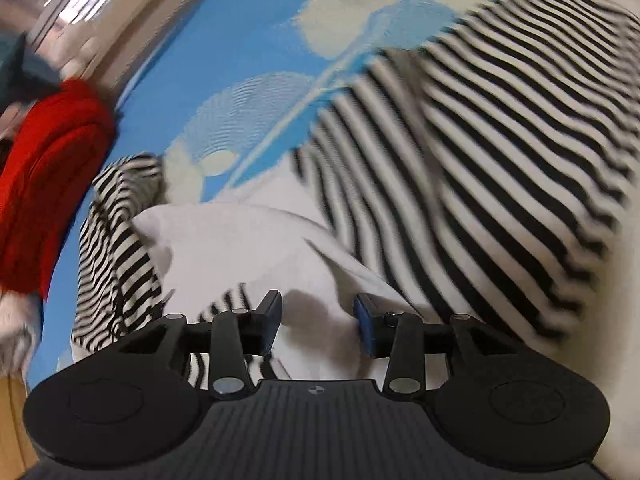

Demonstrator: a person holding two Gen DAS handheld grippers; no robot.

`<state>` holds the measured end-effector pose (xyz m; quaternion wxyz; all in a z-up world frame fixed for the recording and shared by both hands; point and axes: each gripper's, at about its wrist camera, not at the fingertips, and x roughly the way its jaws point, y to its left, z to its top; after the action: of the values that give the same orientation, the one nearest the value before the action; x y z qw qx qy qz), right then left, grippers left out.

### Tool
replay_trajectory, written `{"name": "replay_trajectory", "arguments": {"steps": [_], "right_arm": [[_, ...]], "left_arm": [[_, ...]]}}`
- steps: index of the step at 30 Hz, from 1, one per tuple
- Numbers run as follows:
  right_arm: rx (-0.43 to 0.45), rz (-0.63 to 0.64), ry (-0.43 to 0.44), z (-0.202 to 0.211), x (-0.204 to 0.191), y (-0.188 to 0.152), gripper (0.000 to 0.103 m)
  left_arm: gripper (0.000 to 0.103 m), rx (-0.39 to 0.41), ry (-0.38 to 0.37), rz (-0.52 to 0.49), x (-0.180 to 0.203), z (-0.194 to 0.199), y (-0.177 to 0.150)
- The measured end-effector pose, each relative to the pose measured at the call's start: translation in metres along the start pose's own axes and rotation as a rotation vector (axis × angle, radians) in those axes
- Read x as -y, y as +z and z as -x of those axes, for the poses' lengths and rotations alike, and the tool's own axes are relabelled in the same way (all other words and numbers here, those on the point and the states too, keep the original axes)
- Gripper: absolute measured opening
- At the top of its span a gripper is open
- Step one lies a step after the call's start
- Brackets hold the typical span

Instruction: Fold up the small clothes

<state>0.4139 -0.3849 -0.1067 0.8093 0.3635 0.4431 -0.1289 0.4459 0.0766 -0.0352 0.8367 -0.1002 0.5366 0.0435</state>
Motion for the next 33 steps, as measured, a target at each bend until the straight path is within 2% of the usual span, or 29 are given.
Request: {"name": "replay_trajectory", "arguments": {"steps": [3,5,6,12,13,16,17,19,21,22,24,25,26,28,31,32,33], "right_arm": [[-0.003,0.100,-0.005,-0.009,-0.014,0.005,0.042],[0.011,0.148,-0.008,-0.008,-0.020,0.007,0.027],[0.027,0.162,-0.026,-0.006,-0.023,0.007,0.004],[0.180,0.192,-0.070,0.034,-0.035,0.005,0.004],[0.183,0.182,-0.108,0.033,-0.032,0.007,0.005],[0.111,0.106,-0.224,0.020,-0.012,0.015,0.009],[0.126,0.073,-0.246,0.025,-0.007,0.016,0.010],[0.177,0.103,-0.228,0.038,-0.013,0.014,0.010],[0.190,0.199,-0.148,0.048,-0.028,0.008,0.010],[0.149,0.236,-0.089,0.047,-0.032,0.004,0.012],[-0.042,0.256,-0.014,0.028,-0.028,-0.002,0.016],[-0.138,0.235,-0.044,0.015,-0.020,-0.006,0.017],[-0.173,0.208,-0.091,0.007,-0.009,-0.009,0.013],[-0.146,0.193,-0.063,0.016,-0.005,-0.006,0.016],[-0.034,0.315,-0.066,0.040,-0.018,-0.009,0.028],[-0.048,0.332,-0.064,0.039,-0.017,-0.010,0.030],[-0.103,0.330,-0.076,0.032,-0.013,-0.011,0.032]], "left_arm": [[0.051,-0.002,0.001,0.007,-0.005,0.000,0.002],[0.051,-0.001,0.003,0.009,-0.007,0.000,0.004],[0.051,-0.002,0.003,0.009,-0.008,0.000,0.004],[0.051,-0.007,-0.010,-0.015,-0.004,-0.001,0.004],[0.051,-0.010,-0.012,-0.020,-0.003,-0.001,0.003],[0.051,-0.018,-0.016,-0.038,0.002,-0.003,0.000],[0.051,-0.021,-0.018,-0.045,0.004,-0.003,-0.002],[0.051,-0.025,-0.023,-0.059,0.008,-0.003,-0.004],[0.051,-0.027,-0.028,-0.070,0.012,-0.004,-0.006],[0.051,-0.028,-0.030,-0.074,0.014,-0.004,-0.007],[0.051,-0.030,-0.033,-0.078,0.018,-0.005,-0.009],[0.051,-0.031,-0.035,-0.081,0.021,-0.005,-0.010],[0.051,-0.032,-0.036,-0.083,0.023,-0.005,-0.010],[0.051,-0.031,-0.043,-0.088,0.027,-0.005,-0.011],[0.051,-0.024,-0.059,-0.100,0.036,-0.003,-0.011],[0.051,-0.026,-0.062,-0.107,0.039,-0.005,-0.013],[0.051,-0.038,-0.063,-0.112,0.041,-0.009,-0.015]]}}
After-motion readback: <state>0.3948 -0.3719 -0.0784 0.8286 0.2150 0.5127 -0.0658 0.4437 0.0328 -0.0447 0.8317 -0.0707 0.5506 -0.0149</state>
